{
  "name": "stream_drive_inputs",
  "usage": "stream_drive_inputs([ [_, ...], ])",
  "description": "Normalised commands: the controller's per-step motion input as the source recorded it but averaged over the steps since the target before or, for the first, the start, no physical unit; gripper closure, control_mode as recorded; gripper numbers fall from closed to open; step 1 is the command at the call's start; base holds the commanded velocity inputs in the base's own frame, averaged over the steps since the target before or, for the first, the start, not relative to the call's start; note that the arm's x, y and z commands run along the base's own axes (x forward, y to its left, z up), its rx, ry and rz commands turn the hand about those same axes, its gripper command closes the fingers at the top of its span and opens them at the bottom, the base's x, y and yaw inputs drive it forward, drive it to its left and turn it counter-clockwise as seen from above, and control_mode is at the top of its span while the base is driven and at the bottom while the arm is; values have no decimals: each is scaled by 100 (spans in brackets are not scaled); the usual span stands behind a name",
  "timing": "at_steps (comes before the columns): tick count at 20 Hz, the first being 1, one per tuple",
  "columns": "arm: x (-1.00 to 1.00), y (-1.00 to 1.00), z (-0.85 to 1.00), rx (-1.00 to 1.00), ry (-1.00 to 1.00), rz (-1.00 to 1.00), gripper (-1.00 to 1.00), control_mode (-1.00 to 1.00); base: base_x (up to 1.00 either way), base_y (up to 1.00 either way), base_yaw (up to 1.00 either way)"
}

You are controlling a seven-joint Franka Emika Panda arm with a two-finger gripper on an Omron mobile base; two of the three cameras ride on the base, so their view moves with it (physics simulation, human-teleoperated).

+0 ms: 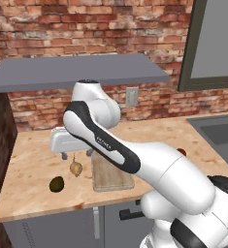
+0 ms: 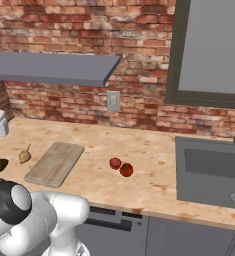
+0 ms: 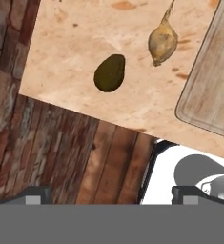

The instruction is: Place the avocado, onion, tomato, and bell pepper on the cutting board.

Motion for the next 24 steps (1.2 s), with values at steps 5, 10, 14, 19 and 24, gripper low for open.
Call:
stream_drive_inputs([
  [5,13,13,-24,-6,0,0,-100,-100,0,0,0],
  [10,19,14,-22,-2,0,0,-100,-100,0,0,0],
  [14,29,10,-9,0,0,0,-100,-100,0,0,0],
  [19,22,8,-14,-1,0,0,-100,-100,0,0,0],
  [24,31,24,-22,-3,0,0,-100,-100,0,0,0],
])
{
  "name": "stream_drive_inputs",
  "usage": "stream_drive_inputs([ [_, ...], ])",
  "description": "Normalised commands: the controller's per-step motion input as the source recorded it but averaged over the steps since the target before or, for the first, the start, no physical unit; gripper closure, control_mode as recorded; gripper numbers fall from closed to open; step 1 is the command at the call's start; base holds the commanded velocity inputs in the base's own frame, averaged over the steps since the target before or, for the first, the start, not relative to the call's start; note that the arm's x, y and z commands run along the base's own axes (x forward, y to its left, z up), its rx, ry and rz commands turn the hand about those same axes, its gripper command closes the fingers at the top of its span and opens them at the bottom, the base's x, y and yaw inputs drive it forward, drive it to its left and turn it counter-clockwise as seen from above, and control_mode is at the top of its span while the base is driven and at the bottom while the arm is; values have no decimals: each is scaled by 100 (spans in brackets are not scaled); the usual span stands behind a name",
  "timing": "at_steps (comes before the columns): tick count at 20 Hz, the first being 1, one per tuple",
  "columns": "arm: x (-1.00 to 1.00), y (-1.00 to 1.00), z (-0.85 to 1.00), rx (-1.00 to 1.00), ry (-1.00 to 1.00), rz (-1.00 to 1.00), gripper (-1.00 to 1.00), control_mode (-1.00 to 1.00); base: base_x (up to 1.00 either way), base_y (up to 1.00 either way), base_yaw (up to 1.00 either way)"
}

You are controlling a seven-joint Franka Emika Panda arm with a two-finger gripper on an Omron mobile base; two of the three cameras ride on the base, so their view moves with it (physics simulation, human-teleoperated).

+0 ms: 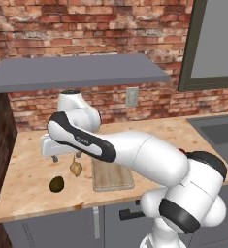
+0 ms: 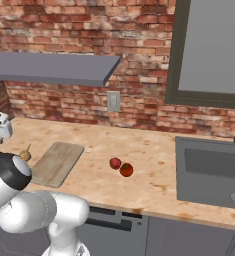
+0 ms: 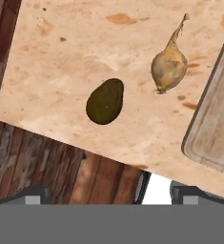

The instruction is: Place the avocado, onion, tomato, and bell pepper on the cutting board.

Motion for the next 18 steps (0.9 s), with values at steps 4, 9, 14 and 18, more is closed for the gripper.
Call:
stream_drive_inputs([
  [4,39,26,-17,-3,0,0,-100,-100,0,0,0],
  [9,29,31,-19,-3,0,0,-100,-100,0,0,0],
  [14,26,28,-22,-2,3,0,-100,-100,0,0,0],
  [18,29,9,-16,-1,3,0,-100,-100,0,0,0],
])
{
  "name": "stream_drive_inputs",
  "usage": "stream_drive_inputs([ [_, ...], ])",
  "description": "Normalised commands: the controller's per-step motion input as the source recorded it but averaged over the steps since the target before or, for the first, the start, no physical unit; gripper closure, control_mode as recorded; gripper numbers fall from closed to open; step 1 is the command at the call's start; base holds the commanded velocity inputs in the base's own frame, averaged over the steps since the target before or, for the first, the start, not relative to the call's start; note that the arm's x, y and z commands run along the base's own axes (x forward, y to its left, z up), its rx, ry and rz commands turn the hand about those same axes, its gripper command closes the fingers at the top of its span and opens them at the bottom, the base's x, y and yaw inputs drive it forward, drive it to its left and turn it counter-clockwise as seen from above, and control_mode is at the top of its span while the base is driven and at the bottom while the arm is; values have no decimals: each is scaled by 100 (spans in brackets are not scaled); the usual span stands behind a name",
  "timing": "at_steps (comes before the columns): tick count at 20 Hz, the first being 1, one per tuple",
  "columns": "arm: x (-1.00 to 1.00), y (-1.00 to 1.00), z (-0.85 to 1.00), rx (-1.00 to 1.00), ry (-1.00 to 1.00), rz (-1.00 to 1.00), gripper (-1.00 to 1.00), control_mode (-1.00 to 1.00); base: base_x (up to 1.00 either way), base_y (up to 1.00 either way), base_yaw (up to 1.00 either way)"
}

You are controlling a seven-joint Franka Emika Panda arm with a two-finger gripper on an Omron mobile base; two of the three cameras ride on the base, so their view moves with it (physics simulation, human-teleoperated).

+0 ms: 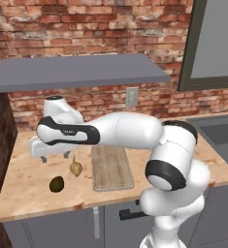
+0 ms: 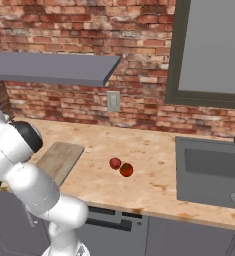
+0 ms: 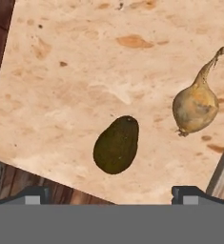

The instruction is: Place the avocado, onion, tomato, and bell pepper on the cutting board.

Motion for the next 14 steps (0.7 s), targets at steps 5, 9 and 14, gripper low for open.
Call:
stream_drive_inputs([
  [5,17,7,-20,-1,3,0,-100,-100,0,0,0],
  [9,1,7,-26,-2,5,0,-100,-100,0,0,0],
  [14,0,0,-29,-3,6,-2,-100,-100,0,0,0],
])
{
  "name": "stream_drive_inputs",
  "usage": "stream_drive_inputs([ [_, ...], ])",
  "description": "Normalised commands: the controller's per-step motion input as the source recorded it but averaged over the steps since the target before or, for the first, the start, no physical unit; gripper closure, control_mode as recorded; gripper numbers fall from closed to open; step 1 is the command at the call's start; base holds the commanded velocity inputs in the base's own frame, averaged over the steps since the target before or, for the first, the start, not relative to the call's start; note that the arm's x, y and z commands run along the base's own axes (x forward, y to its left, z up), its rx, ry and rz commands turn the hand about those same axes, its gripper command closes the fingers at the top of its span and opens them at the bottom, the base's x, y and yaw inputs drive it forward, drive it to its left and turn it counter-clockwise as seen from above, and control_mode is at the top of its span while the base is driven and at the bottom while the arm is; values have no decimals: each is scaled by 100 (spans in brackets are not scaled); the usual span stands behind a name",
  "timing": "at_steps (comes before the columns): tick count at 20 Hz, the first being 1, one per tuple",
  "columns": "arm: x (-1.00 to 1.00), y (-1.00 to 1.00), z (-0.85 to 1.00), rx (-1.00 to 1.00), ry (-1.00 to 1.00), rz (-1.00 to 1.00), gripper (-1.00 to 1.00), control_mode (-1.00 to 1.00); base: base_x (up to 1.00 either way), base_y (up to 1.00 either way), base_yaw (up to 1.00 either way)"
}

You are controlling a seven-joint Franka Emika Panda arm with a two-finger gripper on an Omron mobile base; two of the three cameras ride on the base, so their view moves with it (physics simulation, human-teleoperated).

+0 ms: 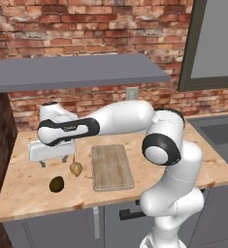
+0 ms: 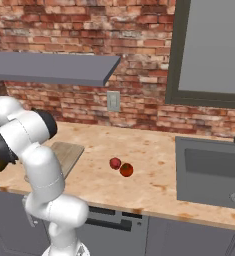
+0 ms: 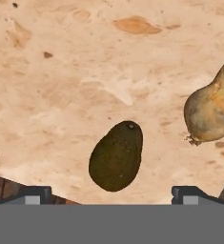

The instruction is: Place the avocado, onion, tomato, and bell pepper on the cutting board.

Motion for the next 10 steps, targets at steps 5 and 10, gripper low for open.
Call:
stream_drive_inputs([
  [5,0,0,-27,-2,7,-3,-100,-100,0,0,0],
  [10,0,0,-23,-1,5,-1,-100,-100,0,0,0],
])
